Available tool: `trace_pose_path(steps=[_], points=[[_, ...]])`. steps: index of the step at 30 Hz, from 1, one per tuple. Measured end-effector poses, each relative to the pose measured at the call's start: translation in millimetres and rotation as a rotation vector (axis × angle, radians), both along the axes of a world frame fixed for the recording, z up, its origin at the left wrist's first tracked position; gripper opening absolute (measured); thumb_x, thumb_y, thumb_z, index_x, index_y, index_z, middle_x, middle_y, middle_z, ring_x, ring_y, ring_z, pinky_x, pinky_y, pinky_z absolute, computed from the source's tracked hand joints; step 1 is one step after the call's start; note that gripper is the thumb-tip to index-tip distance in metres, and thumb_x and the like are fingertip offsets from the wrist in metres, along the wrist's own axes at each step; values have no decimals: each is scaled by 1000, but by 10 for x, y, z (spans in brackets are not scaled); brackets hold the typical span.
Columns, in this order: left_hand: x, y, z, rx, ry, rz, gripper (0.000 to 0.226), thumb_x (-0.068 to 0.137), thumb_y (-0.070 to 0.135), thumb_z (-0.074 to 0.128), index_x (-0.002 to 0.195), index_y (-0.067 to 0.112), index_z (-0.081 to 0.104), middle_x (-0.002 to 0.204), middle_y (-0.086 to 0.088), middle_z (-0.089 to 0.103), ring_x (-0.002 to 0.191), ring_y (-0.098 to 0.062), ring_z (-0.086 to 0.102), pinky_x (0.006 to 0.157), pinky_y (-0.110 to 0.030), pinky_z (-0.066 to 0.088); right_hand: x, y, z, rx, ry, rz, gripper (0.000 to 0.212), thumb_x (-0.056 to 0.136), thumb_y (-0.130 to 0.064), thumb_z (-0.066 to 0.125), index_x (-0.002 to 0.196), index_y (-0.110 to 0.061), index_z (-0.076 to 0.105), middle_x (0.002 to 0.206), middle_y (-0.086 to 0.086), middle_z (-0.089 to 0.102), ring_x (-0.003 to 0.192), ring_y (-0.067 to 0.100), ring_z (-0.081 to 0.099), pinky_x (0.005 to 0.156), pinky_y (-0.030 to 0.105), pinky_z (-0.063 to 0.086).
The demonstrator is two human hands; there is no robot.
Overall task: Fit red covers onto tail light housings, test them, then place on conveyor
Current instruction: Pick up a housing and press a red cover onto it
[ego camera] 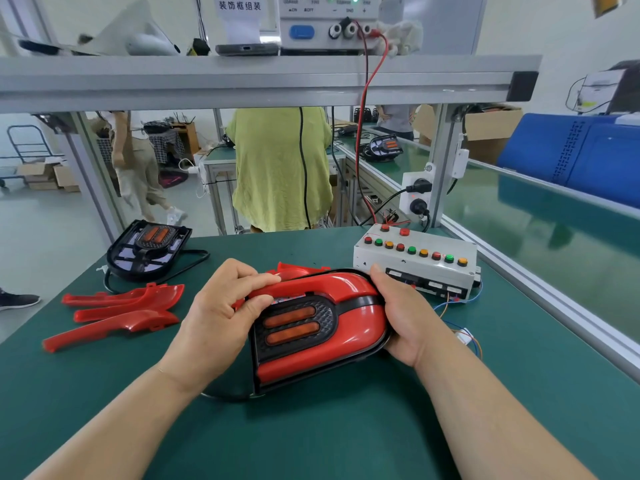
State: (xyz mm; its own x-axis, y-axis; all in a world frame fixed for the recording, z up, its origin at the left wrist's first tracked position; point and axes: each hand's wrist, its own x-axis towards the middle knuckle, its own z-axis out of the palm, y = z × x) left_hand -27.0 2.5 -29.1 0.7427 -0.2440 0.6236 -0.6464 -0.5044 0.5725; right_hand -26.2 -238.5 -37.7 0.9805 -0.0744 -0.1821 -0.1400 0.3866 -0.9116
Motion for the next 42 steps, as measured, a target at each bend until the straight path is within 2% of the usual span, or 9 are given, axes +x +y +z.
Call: trace_pose_path(steps=[4, 8, 11, 14, 22, 27, 32, 38, 42], points=[[12, -4, -26, 4, 15, 8, 32, 88, -1, 67, 110, 22, 73, 96, 11, 55, 97, -2, 58, 87, -7, 38, -10, -10, 5, -1, -7, 12, 52, 104, -46, 42, 74, -28, 81, 87, 10, 78, 71, 22, 75, 60, 35, 61], [2, -14, -45, 3, -2, 18, 31, 89, -1, 67, 112, 19, 73, 97, 14, 55, 101, 6, 57, 89, -5, 37, -4, -23, -6, 14, -8, -13, 52, 103, -49, 40, 77, -29, 81, 90, 10, 78, 73, 22, 74, 69, 40, 62], [-2, -24, -49, 4, -13, 17, 32, 88, -2, 68, 113, 17, 73, 96, 15, 55, 101, 7, 57, 89, -4, 37, 7, -22, -17, 20, 0, -14, 55, 104, -50, 37, 78, -29, 81, 91, 10, 78, 74, 23, 75, 69, 42, 62], [-7, -49, -40, 16, -22, 27, 32, 87, -3, 69, 112, 15, 74, 95, 14, 55, 98, 5, 57, 88, -5, 37, 12, -17, -18, 9, -9, 2, 55, 104, -51, 36, 81, -29, 81, 93, 11, 78, 76, 23, 75, 67, 39, 63], [-19, 30, 30, 38, -31, 30, 31, 89, -2, 67, 112, 18, 73, 95, 6, 55, 93, -10, 57, 84, -9, 40, 11, -37, -15, 0, -17, -14, 57, 104, -51, 34, 82, -28, 82, 96, 10, 77, 79, 23, 75, 75, 43, 60], [-40, 8, 64, 81, -38, 33, 30, 88, -3, 67, 112, 14, 74, 95, 3, 56, 93, -11, 57, 85, -11, 40, -8, -34, 7, -33, -25, 32, 59, 105, -49, 32, 80, -29, 82, 92, 9, 78, 76, 21, 75, 71, 38, 61], [-58, -16, 88, 142, -52, 43, 30, 88, -3, 67, 114, 11, 73, 94, 1, 55, 94, -10, 55, 87, -9, 38, -25, -15, 34, -89, -40, 43, 56, 105, -49, 33, 86, -29, 81, 98, 10, 77, 80, 22, 74, 76, 40, 60], [-33, -3, 53, 147, -60, 45, 31, 88, -3, 67, 115, 11, 73, 94, 2, 55, 95, -12, 56, 88, -10, 39, -53, -7, 42, -47, -42, 78, 52, 102, -52, 41, 80, -28, 82, 94, 9, 78, 78, 21, 75, 72, 38, 62], [6, 9, 14, 120, -50, 53, 32, 89, -2, 67, 116, 13, 73, 96, 3, 55, 96, -14, 56, 88, -12, 40, -108, -1, 63, -43, -110, 147, 33, 86, -38, 66, 100, -10, 75, 97, 16, 74, 79, 26, 72, 75, 41, 60]])
